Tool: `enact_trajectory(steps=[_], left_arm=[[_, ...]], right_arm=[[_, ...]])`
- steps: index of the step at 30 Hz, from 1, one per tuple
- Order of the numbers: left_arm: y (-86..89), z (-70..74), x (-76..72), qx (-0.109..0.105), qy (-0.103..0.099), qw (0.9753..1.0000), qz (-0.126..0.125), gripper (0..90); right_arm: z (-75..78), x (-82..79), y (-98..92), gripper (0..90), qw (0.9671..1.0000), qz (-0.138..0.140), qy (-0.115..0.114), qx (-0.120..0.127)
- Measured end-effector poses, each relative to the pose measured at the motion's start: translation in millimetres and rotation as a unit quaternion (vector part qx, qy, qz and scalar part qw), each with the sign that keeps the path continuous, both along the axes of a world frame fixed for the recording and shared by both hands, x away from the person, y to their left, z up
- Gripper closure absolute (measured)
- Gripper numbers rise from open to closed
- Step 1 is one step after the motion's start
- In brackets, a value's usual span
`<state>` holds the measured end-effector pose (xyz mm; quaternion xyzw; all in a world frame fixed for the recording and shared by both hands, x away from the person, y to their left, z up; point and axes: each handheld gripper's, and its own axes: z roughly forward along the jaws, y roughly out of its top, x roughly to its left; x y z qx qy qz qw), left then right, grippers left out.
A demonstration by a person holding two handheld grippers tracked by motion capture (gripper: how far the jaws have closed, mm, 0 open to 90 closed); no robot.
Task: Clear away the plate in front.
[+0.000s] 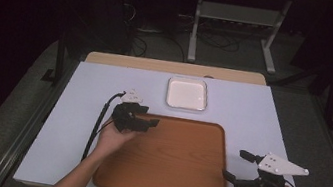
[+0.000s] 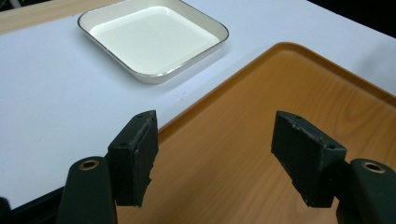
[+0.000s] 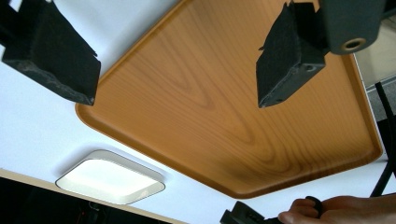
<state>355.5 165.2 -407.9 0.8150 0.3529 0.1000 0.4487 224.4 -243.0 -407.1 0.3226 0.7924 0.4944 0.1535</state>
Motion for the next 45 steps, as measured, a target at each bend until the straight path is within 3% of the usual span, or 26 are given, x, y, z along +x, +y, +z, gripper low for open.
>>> enact_trajectory(steps=[10, 18, 21, 27, 33, 40, 43, 44, 45], left_arm=[[-14.7, 7.5, 20.2, 0.006, -0.002, 1.0, -0.006, 33.5], [-28.5, 16.0, 47.5, 0.014, 0.004, 0.9999, 0.0, 33.7], [-31.4, 17.8, 58.4, 0.007, 0.012, 0.9999, 0.002, 34.6], [-34.2, 19.9, 79.3, 0.008, 0.027, 0.9994, 0.019, 34.8], [-34.9, 21.9, 98.0, -0.009, 0.043, 0.9982, 0.041, 36.3], [-45.3, 26.8, 115.4, 0.011, 0.053, 0.9973, 0.05, 38.1], [-53.1, 21.3, 120.0, 0.035, 0.06, 0.9964, 0.048, 39.4], [-56.4, 14.8, 124.7, 0.055, 0.07, 0.9947, 0.053, 39.3], [-56.4, 14.8, 124.7, 0.055, 0.07, 0.9947, 0.053, 39.2]], right_arm=[[0.1, 0.3, -0.3, 13.0, 1.0, 0.002, 0.0, 0.003], [0.3, 0.3, -1.1, 13.0, 1.0, 0.003, -0.002, 0.005], [0.2, 0.3, -1.7, 13.0, 1.0, 0.003, -0.001, 0.006], [0.2, 0.6, -2.2, 13.0, 1.0, 0.003, -0.002, 0.007], [0.3, 0.6, -3.6, 13.0, 1.0, 0.001, -0.003, 0.009], [0.3, 0.9, -4.2, 13.0, 0.9999, 0.001, -0.002, 0.01], [0.3, 1.3, -4.6, 13.0, 0.9999, 0.002, -0.002, 0.011], [0.4, 1.2, -4.6, 13.0, 0.9999, 0.003, -0.001, 0.011], [0.4, 1.2, -4.6, 13.0, 0.9999, 0.003, -0.001, 0.011]])
